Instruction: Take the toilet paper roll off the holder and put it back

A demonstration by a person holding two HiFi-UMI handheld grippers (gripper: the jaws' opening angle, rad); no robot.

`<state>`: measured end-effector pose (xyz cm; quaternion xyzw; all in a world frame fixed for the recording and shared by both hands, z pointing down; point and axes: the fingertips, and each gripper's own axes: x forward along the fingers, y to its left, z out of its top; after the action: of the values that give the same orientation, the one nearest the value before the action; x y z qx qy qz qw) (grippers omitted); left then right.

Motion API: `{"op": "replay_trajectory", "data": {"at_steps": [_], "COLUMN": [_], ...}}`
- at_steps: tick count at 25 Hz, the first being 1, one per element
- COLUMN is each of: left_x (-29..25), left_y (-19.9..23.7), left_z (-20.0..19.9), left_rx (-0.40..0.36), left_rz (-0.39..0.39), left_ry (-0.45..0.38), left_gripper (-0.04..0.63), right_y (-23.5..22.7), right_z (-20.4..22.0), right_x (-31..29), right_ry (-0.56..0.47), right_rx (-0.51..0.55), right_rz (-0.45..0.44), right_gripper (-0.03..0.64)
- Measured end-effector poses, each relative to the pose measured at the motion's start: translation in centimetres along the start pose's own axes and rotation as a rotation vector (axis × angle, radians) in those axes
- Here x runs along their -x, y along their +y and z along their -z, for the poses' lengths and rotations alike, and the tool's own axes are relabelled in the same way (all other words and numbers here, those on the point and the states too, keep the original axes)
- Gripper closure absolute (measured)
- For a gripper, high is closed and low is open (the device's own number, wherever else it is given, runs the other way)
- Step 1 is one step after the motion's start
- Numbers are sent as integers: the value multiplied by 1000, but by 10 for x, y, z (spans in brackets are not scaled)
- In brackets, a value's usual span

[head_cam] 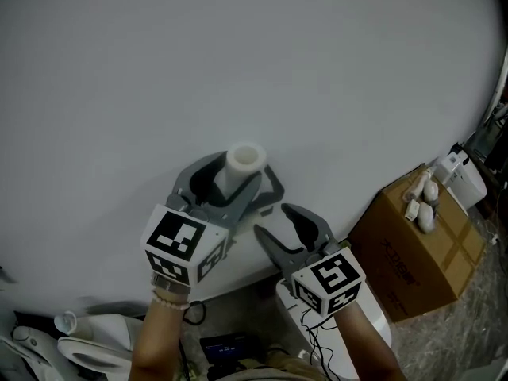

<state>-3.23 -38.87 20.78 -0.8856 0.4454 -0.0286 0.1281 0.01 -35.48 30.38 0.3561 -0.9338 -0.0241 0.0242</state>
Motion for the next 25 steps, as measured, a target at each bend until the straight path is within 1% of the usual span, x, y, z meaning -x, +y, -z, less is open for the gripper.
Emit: {"op": "replay_trajectory", "data": {"at_steps": [5, 13, 16, 17, 18, 25], "left_x": [1, 2, 6, 8, 10, 19], "left_y": [-2, -6, -8, -8, -7, -6], "left_z": [0, 2, 3, 3, 3, -2], "left_rx": [-4, 9, 12, 10, 9, 3], "left_rz": [10, 24, 33, 33, 31, 5], "left_ry": [3, 5, 4, 3, 2, -9], "left_gripper": [360, 360, 360, 360, 360, 360], "right_y": [-3, -2, 1, 2, 3, 12], "right_z": [-9, -17, -18, -18, -18, -23], "right_x": [-24, -46, -48, -49, -50, -48], "right_ry": [-5, 0, 2, 4, 5, -6], "right_rx": [13, 47, 66, 74, 80, 95], "right_rz": [-16, -63, -53, -50, -49, -75], "right_gripper": [353, 353, 359, 376, 379, 379]}}
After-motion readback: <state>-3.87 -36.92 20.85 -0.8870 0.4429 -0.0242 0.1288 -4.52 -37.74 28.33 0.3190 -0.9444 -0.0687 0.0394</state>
